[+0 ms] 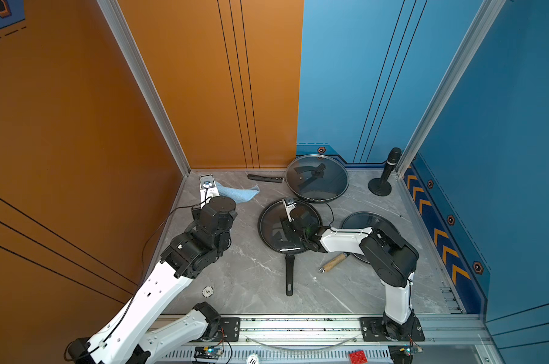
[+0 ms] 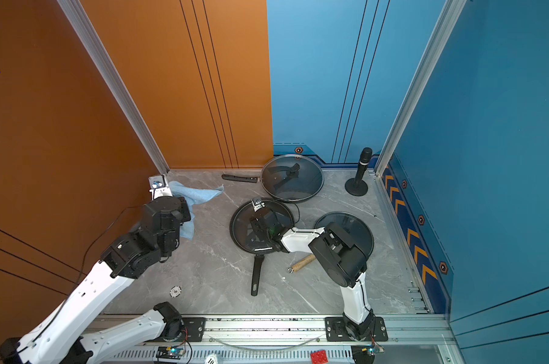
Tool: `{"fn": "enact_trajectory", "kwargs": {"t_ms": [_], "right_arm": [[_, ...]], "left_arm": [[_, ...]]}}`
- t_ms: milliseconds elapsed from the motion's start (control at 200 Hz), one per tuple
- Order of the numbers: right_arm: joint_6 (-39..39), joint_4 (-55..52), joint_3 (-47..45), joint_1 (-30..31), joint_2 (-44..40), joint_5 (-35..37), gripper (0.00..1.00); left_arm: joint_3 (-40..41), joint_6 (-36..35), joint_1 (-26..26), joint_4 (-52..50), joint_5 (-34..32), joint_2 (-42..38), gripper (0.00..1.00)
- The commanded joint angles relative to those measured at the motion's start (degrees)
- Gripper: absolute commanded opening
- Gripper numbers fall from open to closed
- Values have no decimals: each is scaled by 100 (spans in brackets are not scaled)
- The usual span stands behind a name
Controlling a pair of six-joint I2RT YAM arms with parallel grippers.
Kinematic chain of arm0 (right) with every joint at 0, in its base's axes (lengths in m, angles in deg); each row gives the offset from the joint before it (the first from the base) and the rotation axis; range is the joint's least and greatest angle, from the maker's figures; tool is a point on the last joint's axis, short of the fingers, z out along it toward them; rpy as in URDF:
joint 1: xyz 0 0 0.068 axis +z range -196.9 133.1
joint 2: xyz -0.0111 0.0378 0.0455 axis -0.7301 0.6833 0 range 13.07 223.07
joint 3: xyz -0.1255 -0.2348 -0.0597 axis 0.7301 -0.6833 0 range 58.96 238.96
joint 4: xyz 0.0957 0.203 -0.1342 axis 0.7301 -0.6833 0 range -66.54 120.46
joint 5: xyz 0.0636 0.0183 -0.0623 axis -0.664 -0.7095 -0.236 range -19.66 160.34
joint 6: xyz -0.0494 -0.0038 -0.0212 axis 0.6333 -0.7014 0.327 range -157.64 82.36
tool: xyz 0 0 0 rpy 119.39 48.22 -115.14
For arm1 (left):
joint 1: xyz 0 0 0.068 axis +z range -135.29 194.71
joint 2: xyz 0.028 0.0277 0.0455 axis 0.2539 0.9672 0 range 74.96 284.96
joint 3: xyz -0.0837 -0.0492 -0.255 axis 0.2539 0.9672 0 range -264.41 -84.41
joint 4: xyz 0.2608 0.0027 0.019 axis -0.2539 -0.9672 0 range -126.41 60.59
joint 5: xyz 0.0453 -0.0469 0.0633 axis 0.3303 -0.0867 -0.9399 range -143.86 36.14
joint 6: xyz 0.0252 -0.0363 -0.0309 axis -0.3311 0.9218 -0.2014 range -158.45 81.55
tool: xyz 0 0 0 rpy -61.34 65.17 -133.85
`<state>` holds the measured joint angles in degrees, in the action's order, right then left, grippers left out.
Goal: Wipe the pot lid with a cloth
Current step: Place the pot lid on the cooking pot.
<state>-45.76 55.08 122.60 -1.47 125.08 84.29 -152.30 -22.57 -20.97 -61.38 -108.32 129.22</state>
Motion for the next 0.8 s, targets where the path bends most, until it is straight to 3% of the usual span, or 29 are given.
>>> {"fn": "enact_trajectory", "kwargs": {"t_ms": [0, 140, 240, 526, 621, 796], "right_arm": [[24, -134, 231, 0, -238, 13, 71], [-114, -1111, 540, 36, -623, 6, 83], [-466, -1802, 716, 70, -1014, -181, 100], [-1693, -3766, 1536, 189, -1990, -1227, 100], [-2068, -3807, 1530, 237, -2242, -1443, 100], [-2009, -3283, 1123, 437, -2810, -1329, 100]], "left_arm": [[-94, -83, 86, 189, 166, 32, 0], [-93, -85, 179, 261, 361, 92, 0], [-100, -46, 271, 328, 606, 175, 0], [-171, 47, 441, 653, 1162, 551, 0], [-213, 73, 457, 756, 1244, 671, 0], [-250, 168, 458, 871, 1466, 796, 0]]}}
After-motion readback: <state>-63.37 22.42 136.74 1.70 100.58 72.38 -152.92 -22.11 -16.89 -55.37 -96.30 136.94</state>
